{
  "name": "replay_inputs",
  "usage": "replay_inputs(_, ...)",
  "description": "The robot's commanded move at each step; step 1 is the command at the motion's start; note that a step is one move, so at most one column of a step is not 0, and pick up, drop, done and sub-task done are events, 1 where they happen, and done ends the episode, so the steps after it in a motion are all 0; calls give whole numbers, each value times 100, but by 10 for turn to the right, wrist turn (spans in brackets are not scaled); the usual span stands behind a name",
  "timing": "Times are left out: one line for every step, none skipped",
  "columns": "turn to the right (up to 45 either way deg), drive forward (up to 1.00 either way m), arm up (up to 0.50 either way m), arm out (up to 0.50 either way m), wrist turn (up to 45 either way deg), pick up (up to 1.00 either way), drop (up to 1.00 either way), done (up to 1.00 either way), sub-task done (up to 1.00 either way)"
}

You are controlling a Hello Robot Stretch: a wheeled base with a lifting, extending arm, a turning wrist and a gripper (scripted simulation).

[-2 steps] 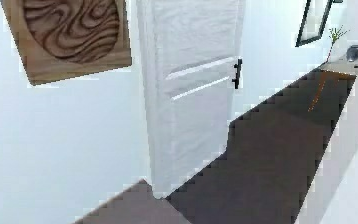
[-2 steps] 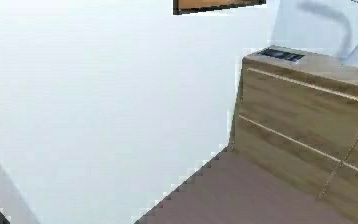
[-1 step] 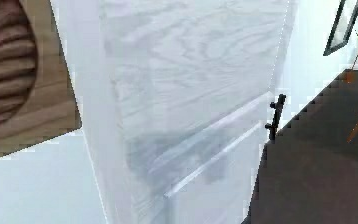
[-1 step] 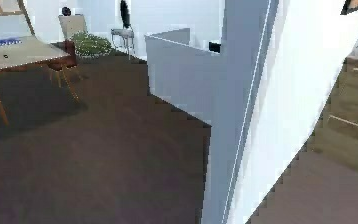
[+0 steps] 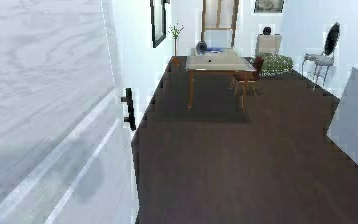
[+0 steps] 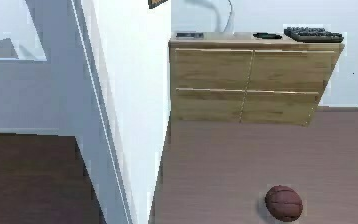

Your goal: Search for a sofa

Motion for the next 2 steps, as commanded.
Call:
replay_inputs(0, 45, 0, 0, 0, 0, 0, 0, 0)
replay_inputs(300, 0, 0, 0, 0, 0, 0, 0, 0)
